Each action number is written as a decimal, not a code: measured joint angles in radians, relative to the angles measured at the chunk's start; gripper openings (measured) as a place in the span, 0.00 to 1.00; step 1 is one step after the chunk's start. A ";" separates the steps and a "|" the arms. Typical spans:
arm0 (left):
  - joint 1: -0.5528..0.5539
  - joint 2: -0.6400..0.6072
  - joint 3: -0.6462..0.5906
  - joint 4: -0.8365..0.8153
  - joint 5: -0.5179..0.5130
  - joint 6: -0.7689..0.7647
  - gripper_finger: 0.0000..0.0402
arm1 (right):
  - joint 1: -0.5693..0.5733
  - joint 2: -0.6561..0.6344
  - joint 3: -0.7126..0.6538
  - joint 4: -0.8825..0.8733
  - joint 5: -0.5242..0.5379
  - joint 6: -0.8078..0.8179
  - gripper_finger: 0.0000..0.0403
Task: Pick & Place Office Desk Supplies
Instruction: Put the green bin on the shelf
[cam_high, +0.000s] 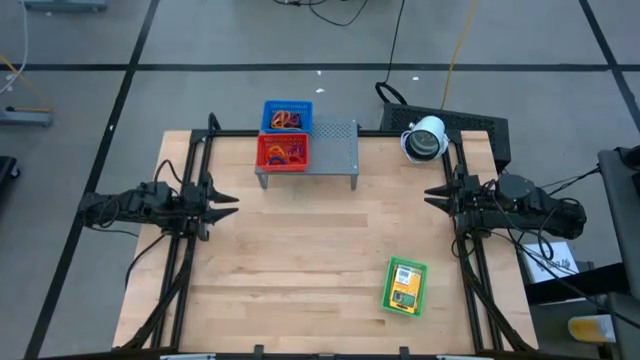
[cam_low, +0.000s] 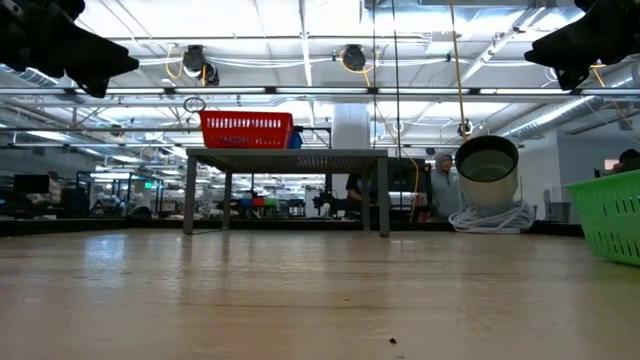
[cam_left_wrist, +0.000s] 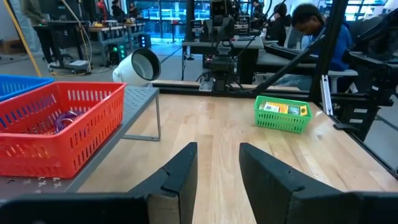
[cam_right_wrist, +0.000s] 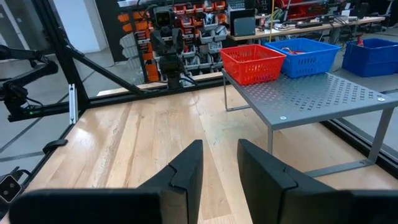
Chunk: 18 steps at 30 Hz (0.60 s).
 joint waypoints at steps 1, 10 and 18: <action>0.000 0.000 0.000 0.000 0.000 0.000 0.32 | 0.000 0.000 0.000 0.000 0.000 0.000 0.22; 0.000 0.000 0.000 0.000 0.000 0.000 0.32 | 0.000 0.000 0.000 0.000 0.000 0.000 0.22; 0.000 0.000 0.001 0.000 0.000 0.000 0.32 | 0.000 0.000 0.000 0.048 0.000 0.000 0.22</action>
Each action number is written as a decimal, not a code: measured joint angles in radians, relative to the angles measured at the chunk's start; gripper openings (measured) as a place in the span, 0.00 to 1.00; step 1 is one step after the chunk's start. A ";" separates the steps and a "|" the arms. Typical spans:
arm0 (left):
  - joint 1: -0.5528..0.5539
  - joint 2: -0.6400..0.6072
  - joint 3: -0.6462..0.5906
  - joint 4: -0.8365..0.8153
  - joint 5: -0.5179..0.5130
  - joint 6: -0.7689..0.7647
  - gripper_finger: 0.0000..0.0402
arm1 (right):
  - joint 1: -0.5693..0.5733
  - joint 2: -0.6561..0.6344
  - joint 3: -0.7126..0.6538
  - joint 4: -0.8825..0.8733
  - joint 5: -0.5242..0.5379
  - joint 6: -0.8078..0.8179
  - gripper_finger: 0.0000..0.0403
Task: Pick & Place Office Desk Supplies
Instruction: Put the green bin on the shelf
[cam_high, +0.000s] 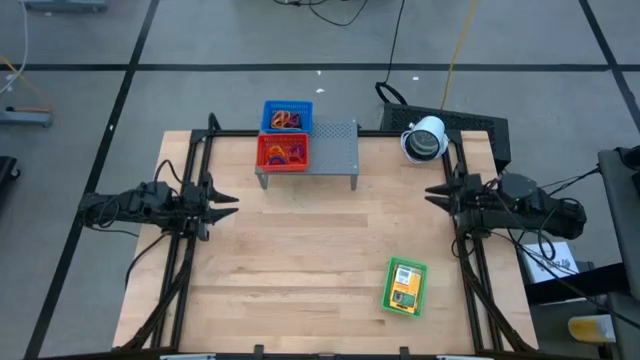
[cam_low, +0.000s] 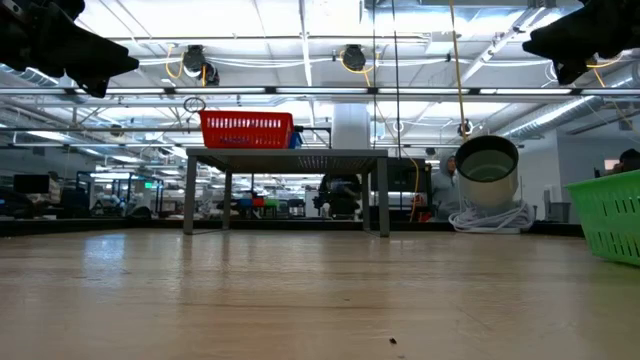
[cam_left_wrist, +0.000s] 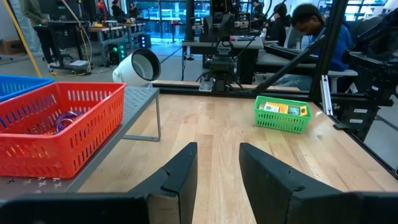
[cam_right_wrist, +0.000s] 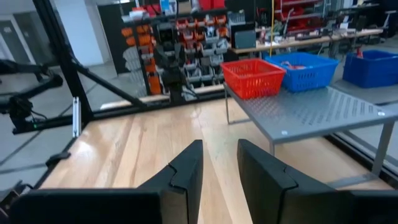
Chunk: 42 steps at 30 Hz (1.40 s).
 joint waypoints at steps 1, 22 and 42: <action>0.000 0.000 0.000 0.000 0.000 0.000 0.32 | 0.000 0.000 0.000 0.009 0.000 0.001 0.22; 0.000 0.000 0.000 -0.001 0.000 0.000 0.32 | 0.000 0.382 0.116 0.153 0.004 0.062 0.22; 0.000 0.000 0.000 -0.001 0.000 0.000 0.32 | 0.181 0.888 0.607 -0.219 0.004 0.148 0.22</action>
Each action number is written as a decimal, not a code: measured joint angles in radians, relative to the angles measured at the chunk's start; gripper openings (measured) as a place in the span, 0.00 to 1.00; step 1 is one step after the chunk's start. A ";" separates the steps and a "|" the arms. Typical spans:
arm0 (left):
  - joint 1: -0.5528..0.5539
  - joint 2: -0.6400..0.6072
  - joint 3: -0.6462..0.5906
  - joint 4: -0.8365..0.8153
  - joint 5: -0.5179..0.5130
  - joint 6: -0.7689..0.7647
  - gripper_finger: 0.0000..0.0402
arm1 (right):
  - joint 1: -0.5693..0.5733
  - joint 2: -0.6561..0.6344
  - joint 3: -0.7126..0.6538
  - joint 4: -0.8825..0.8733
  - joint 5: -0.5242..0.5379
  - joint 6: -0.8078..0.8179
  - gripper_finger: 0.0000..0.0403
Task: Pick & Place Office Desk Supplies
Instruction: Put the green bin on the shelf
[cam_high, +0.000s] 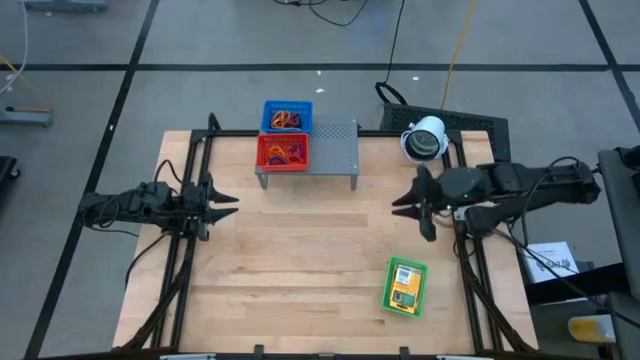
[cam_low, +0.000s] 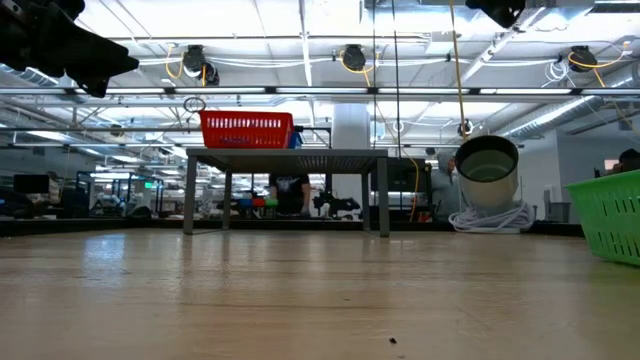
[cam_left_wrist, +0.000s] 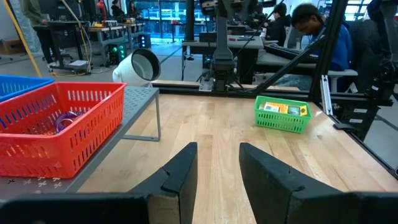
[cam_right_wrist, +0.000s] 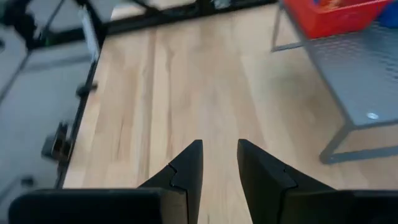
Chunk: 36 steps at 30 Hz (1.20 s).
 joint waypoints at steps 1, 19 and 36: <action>0.000 0.000 0.000 0.000 0.000 0.000 0.32 | 0.017 0.020 0.019 -0.017 0.000 -0.013 0.22; 0.000 0.000 0.000 0.000 0.000 0.000 0.32 | 0.238 0.269 0.190 -0.476 -0.092 0.304 0.22; 0.000 0.000 0.000 0.000 0.000 0.000 0.32 | 0.300 0.355 0.031 -0.419 -0.270 0.438 0.22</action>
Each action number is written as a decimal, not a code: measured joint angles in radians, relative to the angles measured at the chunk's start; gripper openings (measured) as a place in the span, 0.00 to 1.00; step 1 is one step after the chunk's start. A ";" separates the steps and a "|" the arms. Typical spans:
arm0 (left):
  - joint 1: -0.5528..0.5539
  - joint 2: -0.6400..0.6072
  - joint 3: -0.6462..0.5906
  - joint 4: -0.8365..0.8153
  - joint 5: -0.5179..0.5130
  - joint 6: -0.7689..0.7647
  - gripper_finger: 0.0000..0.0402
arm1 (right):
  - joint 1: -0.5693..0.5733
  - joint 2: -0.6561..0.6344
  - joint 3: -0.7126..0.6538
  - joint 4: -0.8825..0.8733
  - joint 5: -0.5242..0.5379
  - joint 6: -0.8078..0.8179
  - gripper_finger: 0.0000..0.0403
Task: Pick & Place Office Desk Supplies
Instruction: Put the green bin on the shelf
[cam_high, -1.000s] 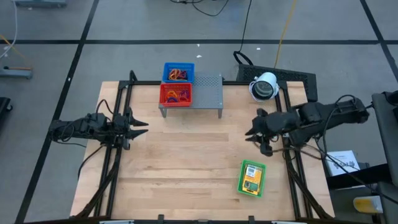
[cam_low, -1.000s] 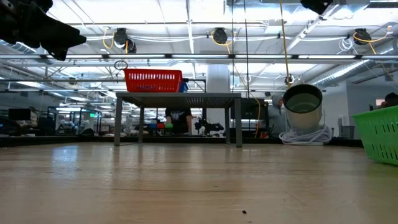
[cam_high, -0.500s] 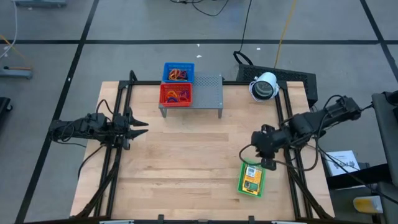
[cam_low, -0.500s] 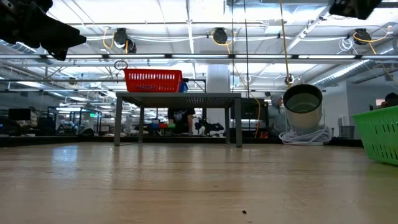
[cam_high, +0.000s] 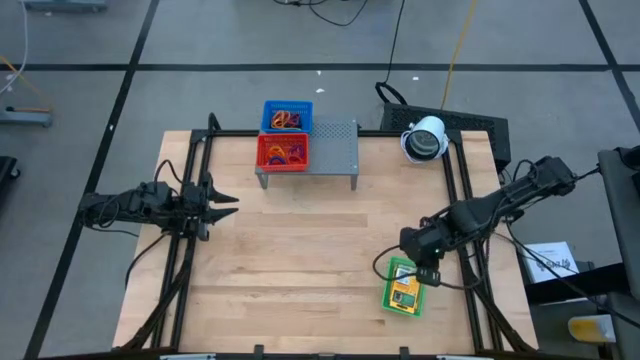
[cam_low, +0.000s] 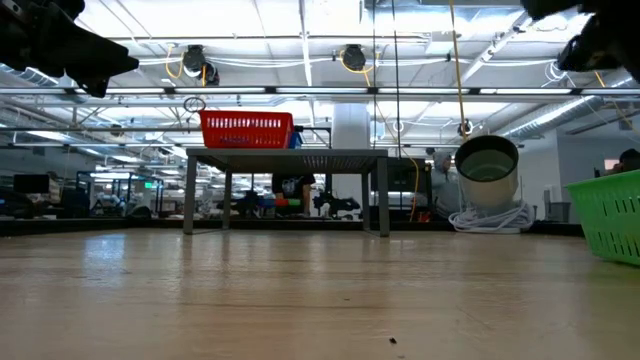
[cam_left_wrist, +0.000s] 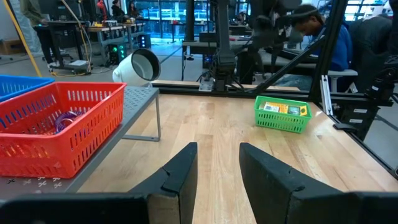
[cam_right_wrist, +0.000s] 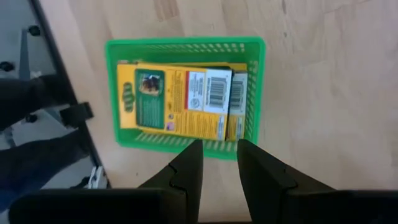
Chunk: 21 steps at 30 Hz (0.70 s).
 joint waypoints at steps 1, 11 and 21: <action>0.000 0.000 0.000 0.000 0.000 0.000 0.32 | -0.001 0.000 -0.019 0.018 0.000 0.002 0.22; 0.000 0.000 0.000 0.000 0.000 0.000 0.32 | -0.001 0.000 -0.199 0.189 0.001 0.050 0.22; 0.000 0.000 0.000 0.000 0.000 0.000 0.32 | -0.001 -0.001 -0.316 0.289 0.004 0.088 0.22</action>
